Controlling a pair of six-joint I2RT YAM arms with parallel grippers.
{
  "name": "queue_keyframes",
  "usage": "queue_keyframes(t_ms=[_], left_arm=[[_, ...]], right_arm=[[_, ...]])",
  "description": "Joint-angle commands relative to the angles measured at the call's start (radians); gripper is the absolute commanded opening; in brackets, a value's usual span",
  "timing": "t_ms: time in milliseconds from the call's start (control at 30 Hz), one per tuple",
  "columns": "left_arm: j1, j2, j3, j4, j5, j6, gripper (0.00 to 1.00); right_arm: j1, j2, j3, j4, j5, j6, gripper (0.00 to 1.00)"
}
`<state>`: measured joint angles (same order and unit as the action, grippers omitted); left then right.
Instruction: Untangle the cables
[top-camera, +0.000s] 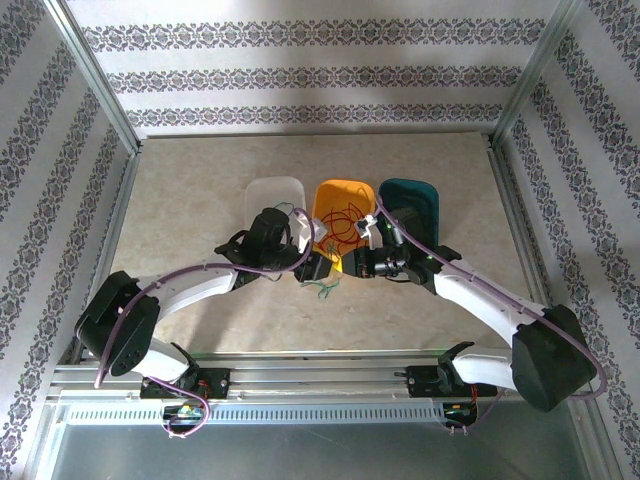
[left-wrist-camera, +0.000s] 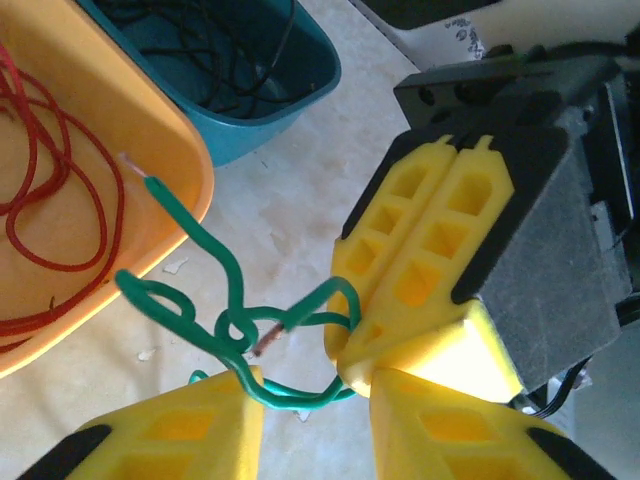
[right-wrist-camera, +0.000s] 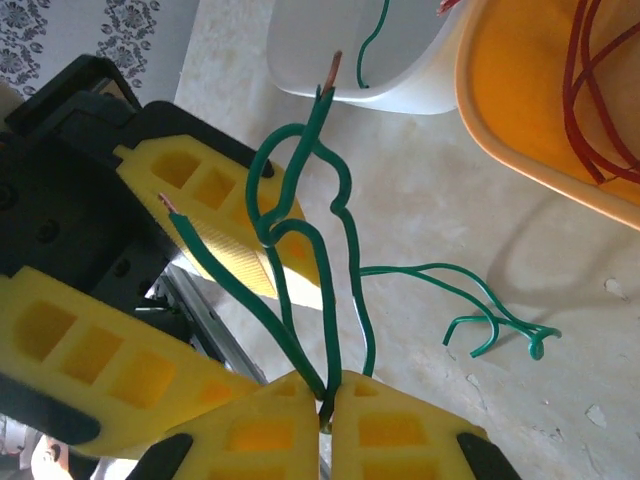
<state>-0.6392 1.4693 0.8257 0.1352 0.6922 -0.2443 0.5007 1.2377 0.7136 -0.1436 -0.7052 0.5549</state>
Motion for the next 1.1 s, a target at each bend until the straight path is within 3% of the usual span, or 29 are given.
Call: queue_keyframes(t_ms=[0, 333, 467, 500, 600, 667, 867, 1067], left_arm=[[0.013, 0.009, -0.002, 0.102, 0.022, -0.05, 0.26], [0.033, 0.008, -0.036, 0.214, 0.03, -0.126, 0.0], [0.033, 0.0, -0.04, 0.215, 0.009, -0.128, 0.0], [0.033, -0.004, -0.044, 0.212, -0.004, -0.129, 0.0], [0.033, -0.022, -0.054, 0.202, -0.038, -0.12, 0.0], [0.033, -0.03, -0.057, 0.183, -0.058, -0.11, 0.0], [0.033, -0.039, -0.06, 0.143, -0.063, -0.088, 0.0], [0.033, -0.035, -0.051, 0.129, -0.042, -0.085, 0.0]], right_arm=[[0.03, 0.009, 0.043, 0.038, -0.025, -0.008, 0.06], [0.035, -0.014, 0.027, 0.024, -0.052, -0.02, 0.06], [0.038, -0.023, 0.018, 0.016, -0.042, -0.021, 0.06], [0.038, -0.026, 0.018, 0.011, -0.03, -0.02, 0.08], [0.031, -0.049, 0.024, -0.029, 0.055, -0.022, 0.37], [0.014, -0.079, 0.018, -0.034, 0.108, -0.016, 0.44], [-0.024, -0.152, 0.042, -0.033, 0.17, -0.023, 0.48], [-0.003, -0.092, 0.102, -0.038, 0.15, -0.049, 0.48]])
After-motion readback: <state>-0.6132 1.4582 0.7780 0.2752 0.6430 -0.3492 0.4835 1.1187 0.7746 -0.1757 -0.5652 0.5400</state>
